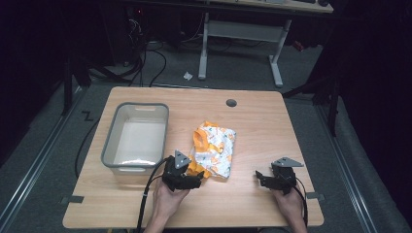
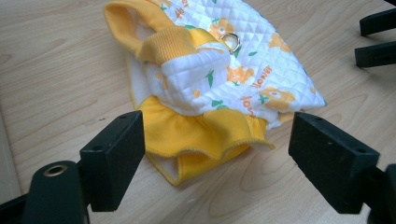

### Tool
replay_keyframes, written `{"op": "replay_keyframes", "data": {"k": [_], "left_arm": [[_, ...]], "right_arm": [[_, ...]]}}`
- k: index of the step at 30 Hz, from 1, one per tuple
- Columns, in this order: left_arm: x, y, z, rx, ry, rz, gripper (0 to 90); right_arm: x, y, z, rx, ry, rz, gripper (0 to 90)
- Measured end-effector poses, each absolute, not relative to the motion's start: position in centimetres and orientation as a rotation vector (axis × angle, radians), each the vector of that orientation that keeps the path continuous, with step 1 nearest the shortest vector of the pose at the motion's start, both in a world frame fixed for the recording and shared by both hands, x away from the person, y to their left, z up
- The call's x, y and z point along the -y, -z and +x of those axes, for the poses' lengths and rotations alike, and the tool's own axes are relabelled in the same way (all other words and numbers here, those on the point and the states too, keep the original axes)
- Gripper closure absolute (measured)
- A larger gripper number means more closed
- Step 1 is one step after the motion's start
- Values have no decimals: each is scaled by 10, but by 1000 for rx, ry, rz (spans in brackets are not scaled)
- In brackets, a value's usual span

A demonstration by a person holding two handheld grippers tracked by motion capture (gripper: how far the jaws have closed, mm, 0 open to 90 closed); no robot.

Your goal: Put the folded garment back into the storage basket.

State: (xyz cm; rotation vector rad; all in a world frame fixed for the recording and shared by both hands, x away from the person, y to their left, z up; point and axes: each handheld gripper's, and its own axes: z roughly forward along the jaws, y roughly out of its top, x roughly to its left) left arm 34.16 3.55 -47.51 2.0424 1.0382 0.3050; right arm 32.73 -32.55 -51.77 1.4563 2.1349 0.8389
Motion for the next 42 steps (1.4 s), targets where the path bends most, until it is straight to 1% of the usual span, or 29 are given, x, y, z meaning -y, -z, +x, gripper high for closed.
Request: {"op": "replay_keyframes", "data": {"k": [14, 20, 25, 26, 29, 35, 42], "left_arm": [[-22, 469, 374, -1091, -266, 2004, 169], [-15, 472, 385, -1102, -262, 2025, 159], [-10, 473, 394, -1122, -284, 2048, 150], [-7, 475, 399, -1135, -323, 2063, 146], [-5, 478, 404, -1161, -322, 2080, 140], [0, 492, 418, -1200, -259, 2090, 138], [2, 501, 423, -1215, -233, 2110, 143]], "right_arm": [[326, 518, 327, -2135, -839, 1456, 241], [326, 518, 327, -2136, -839, 1456, 241], [326, 518, 327, -2136, -840, 1456, 241], [326, 518, 327, -2136, -840, 1456, 241], [326, 518, 327, -2136, -840, 1456, 241], [326, 518, 327, -2136, -840, 1455, 241], [325, 518, 327, -2136, -840, 1457, 241]]}}
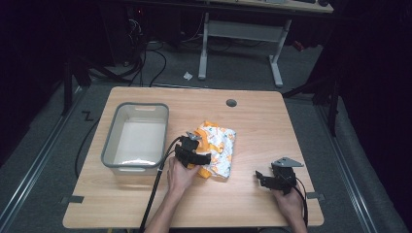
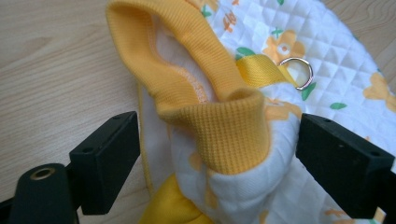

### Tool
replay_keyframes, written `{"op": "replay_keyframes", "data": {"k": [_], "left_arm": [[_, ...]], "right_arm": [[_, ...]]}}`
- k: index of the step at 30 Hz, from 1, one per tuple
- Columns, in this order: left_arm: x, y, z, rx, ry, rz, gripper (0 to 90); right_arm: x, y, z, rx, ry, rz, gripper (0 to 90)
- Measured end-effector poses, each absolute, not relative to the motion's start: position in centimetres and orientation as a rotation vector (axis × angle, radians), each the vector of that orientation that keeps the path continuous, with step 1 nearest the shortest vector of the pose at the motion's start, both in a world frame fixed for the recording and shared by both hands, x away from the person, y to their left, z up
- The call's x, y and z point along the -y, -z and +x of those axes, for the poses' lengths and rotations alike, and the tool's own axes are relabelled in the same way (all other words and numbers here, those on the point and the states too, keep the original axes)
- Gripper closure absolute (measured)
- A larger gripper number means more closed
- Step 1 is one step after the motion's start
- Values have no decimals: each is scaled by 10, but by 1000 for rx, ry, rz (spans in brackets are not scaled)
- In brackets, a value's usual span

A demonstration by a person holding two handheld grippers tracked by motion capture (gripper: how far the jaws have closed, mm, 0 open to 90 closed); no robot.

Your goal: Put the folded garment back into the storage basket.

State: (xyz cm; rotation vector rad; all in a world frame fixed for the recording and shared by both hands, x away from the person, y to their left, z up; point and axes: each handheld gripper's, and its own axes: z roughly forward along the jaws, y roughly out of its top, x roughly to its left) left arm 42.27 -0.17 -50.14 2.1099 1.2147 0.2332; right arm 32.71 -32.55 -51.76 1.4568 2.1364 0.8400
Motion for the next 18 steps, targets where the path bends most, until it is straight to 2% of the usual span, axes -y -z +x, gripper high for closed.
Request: {"op": "replay_keyframes", "data": {"k": [18], "left_arm": [[7, 514, 424, -1238, -256, 2160, 159]], "right_arm": [[325, 518, 327, -2136, -839, 1457, 241]]}}
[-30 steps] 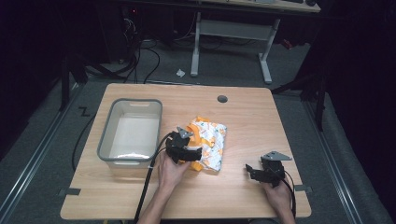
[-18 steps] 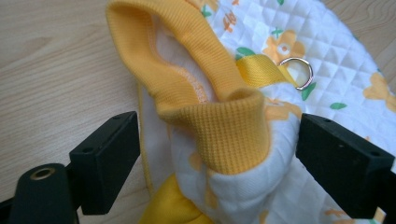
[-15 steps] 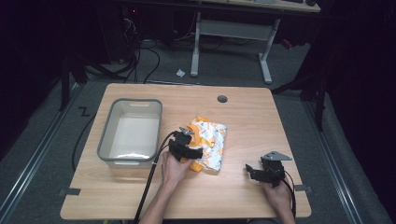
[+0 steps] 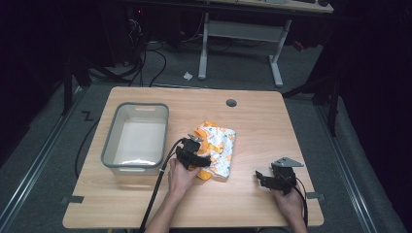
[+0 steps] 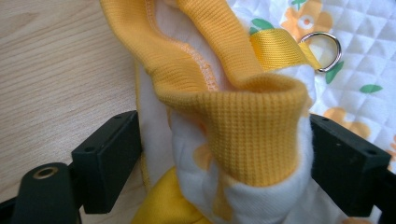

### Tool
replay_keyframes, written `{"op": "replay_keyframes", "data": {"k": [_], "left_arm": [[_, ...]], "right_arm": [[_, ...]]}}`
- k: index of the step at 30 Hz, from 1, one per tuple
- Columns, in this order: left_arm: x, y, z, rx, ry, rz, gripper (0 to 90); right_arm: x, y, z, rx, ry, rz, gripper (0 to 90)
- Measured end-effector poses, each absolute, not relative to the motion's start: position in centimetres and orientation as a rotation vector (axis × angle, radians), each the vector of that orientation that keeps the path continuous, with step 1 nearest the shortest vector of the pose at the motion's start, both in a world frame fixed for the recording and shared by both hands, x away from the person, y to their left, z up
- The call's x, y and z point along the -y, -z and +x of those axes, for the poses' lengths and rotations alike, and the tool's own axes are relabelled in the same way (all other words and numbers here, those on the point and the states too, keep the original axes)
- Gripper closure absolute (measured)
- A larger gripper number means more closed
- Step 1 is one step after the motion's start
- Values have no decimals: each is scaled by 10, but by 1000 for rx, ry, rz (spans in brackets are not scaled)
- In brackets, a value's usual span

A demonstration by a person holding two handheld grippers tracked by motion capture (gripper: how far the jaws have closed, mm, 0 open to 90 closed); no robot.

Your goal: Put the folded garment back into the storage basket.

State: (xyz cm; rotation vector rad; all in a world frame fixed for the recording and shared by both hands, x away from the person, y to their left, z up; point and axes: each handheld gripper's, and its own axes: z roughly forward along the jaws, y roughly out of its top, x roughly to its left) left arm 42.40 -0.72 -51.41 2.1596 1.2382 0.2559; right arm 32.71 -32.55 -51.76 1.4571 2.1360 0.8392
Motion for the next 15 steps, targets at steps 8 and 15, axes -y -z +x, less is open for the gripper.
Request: {"op": "replay_keyframes", "data": {"k": [8, 15], "left_arm": [[10, 512, 417, -1188, -255, 2159, 356], [11, 510, 414, -1172, -180, 2146, 594]], "right_arm": [[325, 518, 327, -2136, -839, 1457, 241], [325, 518, 327, -2136, -840, 1457, 241]]}}
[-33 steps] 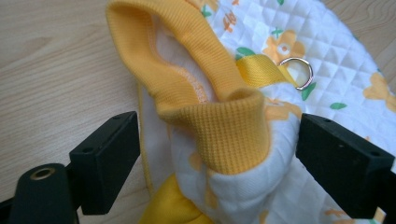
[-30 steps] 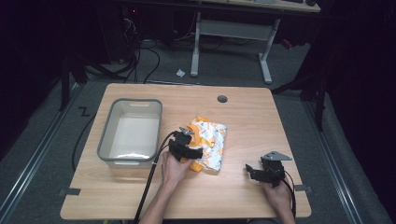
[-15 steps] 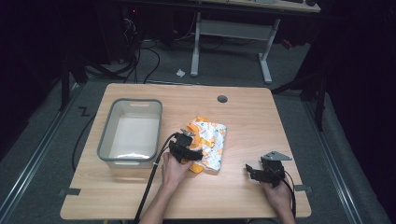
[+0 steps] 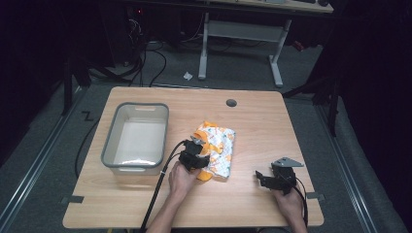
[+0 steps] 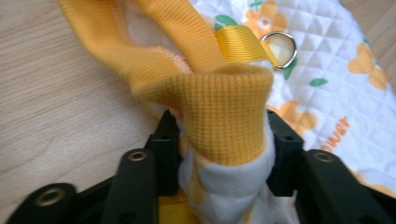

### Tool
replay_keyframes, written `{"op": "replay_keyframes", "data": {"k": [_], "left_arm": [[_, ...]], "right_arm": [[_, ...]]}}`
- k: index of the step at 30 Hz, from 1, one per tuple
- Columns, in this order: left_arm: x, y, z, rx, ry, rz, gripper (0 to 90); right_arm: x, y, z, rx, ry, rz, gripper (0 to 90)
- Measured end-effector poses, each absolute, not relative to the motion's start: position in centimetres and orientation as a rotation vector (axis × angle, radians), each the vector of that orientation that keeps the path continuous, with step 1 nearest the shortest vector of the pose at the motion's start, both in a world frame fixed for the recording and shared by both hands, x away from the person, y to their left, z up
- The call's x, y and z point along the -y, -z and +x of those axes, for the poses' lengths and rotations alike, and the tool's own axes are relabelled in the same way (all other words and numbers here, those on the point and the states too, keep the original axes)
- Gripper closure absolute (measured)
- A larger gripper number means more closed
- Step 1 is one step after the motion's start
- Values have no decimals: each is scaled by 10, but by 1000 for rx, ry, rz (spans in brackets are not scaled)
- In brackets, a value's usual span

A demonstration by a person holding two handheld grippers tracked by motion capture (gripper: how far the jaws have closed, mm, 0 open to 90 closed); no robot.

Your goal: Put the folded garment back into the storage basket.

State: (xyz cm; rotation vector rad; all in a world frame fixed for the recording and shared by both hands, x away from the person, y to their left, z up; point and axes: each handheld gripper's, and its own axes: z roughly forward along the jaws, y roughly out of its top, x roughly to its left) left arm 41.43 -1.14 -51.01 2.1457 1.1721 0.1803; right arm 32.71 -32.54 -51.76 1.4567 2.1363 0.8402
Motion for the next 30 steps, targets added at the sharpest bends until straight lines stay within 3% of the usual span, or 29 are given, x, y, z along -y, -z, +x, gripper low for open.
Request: {"op": "replay_keyframes", "data": {"k": [8, 30], "left_arm": [[9, 507, 414, -1155, -145, 2112, 727], [-9, 469, 400, -1077, -113, 1988, 749]], "right_arm": [[325, 518, 327, -2136, -839, 1457, 241], [326, 518, 327, -2140, -840, 1452, 241]]}}
